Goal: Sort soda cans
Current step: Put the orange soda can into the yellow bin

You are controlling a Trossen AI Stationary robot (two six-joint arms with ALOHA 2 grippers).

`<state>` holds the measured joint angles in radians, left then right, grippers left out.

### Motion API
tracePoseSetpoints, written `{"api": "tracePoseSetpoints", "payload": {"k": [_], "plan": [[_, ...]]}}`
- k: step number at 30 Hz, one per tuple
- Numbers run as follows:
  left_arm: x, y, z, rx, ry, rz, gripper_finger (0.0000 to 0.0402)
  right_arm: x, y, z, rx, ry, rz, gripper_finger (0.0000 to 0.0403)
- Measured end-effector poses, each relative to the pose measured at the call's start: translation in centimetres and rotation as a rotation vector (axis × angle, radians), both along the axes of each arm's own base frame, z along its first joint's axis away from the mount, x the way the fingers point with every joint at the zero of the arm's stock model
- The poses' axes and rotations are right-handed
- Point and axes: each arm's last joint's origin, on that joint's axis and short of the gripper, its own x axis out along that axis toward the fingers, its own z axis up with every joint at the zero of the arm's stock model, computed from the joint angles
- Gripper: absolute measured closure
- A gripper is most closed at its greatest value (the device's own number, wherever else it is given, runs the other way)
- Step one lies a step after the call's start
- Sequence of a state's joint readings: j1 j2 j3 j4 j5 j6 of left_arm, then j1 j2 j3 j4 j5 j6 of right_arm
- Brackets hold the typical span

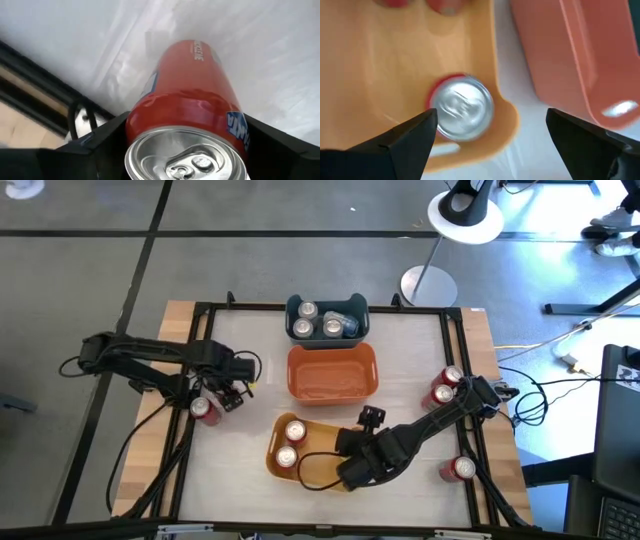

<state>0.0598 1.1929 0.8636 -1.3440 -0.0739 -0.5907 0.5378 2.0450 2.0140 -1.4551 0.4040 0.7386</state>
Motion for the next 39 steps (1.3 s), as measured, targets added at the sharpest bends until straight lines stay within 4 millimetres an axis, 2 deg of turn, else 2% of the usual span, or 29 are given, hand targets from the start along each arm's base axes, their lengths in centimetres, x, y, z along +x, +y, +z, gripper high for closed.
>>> {"api": "tracePoseSetpoints", "payload": {"k": [4, 9, 15, 19, 24, 29, 36, 39], "plan": [[0.6, -0.4, 2.4, 0.014, -0.077, -0.027, 0.01, -0.9, 0.4, 0.0, -0.028, 0.04, -0.011, 0.0031], [2.1, -1.5, 6.5, 0.041, -0.266, -0.079, 0.0101, -2.3, 1.7, 0.1, -0.055, 0.04, -0.038, 0.0031], [3.7, -3.1, 11.5, 0.05, -0.575, -0.127, 0.0101, -3.9, 3.5, 0.6, -0.061, -0.036, -0.065, 0.0031], [4.8, -5.0, 13.8, 0.004, -0.804, -0.184, 0.0101, -4.9, 4.5, 1.0, -0.06, -0.085, -0.082, 0.0031], [6.8, -8.0, 14.5, -0.081, -0.934, -0.258, 0.0101, -6.3, 5.2, 2.1, -0.027, -0.147, -0.112, 0.0031], [9.9, -11.9, 14.6, -0.104, -0.962, -0.368, 0.0101, -8.6, 6.4, 3.5, 0.037, -0.208, -0.131, 0.0031], [15.3, -17.2, 12.3, -0.062, -0.866, -0.493, 0.0101, -11.3, 8.2, 4.3, 0.106, -0.274, -0.172, 0.0031], [17.5, -18.7, 10.5, -0.047, -0.828, -0.534, 0.0101, -11.9, 8.8, 4.3, 0.106, -0.3, -0.171, 0.0031]]}}
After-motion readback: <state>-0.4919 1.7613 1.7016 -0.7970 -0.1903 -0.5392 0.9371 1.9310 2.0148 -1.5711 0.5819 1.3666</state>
